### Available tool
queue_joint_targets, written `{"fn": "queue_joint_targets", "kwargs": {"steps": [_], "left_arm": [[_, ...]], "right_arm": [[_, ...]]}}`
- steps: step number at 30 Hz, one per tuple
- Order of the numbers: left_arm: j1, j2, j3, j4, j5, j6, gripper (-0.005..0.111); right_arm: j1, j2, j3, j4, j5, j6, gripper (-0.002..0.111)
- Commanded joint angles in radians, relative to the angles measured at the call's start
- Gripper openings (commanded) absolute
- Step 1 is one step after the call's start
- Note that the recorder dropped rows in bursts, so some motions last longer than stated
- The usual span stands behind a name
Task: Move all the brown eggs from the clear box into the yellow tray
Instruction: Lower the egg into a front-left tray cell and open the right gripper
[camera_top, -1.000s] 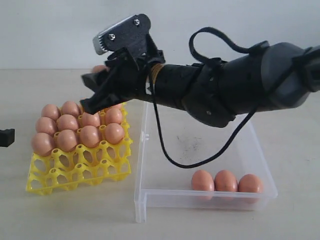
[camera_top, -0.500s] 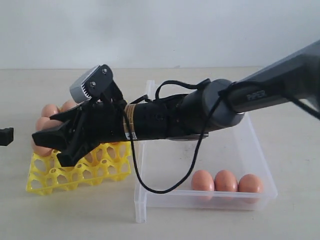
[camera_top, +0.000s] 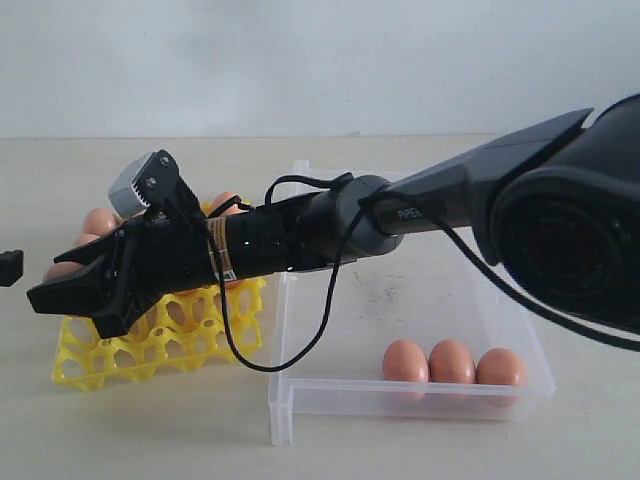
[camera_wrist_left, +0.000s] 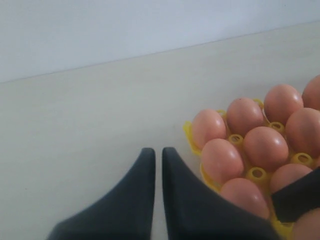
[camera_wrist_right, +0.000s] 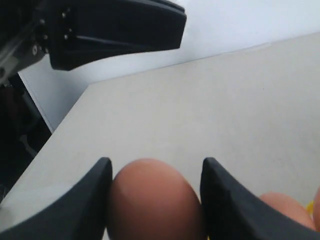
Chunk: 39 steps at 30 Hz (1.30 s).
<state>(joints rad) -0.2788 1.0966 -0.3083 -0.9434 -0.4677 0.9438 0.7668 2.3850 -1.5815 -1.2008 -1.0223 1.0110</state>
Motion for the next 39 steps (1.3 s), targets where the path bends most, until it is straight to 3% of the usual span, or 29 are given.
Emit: {"fn": "queue_joint_targets", "kwargs": {"steps": [1, 15, 25, 39], "left_arm": [[0.002, -0.008, 0.004, -0.002, -0.012, -0.011, 0.004], [0.002, -0.008, 0.004, -0.002, -0.030, -0.011, 0.004], [0.002, -0.008, 0.004, -0.002, -0.030, -0.011, 0.004], [0.002, -0.008, 0.004, -0.002, -0.030, -0.011, 0.004]], "right_arm": [[0.001, 0.045, -0.061, -0.023, -0.025, 0.010, 0.000], [0.005, 0.103, -0.158, -0.060, 0.067, 0.208, 0.000], [0.059, 0.103, -0.177, -0.119, 0.198, 0.210, 0.000], [0.063, 0.103, -0.177, -0.118, 0.207, 0.219, 0.000]]}}
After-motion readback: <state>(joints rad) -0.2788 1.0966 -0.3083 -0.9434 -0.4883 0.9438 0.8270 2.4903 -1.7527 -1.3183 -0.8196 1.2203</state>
